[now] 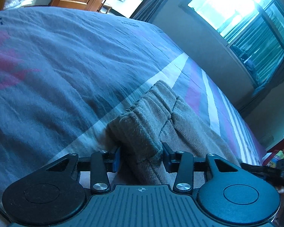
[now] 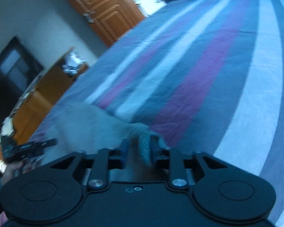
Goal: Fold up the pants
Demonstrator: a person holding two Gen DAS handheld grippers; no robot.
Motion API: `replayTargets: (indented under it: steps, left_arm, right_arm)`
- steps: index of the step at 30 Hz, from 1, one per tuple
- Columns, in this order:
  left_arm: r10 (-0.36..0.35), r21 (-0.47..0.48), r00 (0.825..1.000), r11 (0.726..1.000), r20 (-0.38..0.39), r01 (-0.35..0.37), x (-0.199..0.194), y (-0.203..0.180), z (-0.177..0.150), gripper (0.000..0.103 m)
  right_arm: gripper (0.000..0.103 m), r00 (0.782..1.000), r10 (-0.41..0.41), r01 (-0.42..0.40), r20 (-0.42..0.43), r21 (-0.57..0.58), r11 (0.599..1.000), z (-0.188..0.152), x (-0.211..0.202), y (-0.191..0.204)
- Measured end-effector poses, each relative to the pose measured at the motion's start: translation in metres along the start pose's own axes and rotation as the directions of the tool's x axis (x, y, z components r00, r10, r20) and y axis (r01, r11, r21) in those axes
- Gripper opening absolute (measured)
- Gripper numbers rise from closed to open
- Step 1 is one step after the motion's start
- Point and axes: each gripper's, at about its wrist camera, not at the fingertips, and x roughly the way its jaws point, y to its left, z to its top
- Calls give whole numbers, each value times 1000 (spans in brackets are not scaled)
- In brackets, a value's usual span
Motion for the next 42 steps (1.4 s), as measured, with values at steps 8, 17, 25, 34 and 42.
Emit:
replayTargets:
  steps: [8, 17, 25, 34, 42]
  left_arm:
    - [-16, 4, 1000, 1000, -9, 16, 0, 7, 4, 34]
    - [54, 143, 996, 988, 72, -64, -45, -7, 4, 44]
    - [-8, 499, 999, 866, -43, 29, 5, -126, -18, 55]
    - [72, 465, 990, 885, -123, -7, 24, -97, -27, 55]
    - [98, 480, 989, 877, -113, -33, 21, -99, -36, 55]
  right_arm:
    - [5, 984, 4, 4, 178, -49, 999, 6, -12, 29]
    - [18, 952, -226, 244, 208, -63, 968, -23, -11, 49]
    - [49, 881, -378, 428, 285, -142, 892, -82, -47, 93]
    - [44, 804, -545, 523, 240, 152, 839, -167, -161, -3]
    - [41, 581, -768, 484, 270, 644, 592, -286, -346, -74]
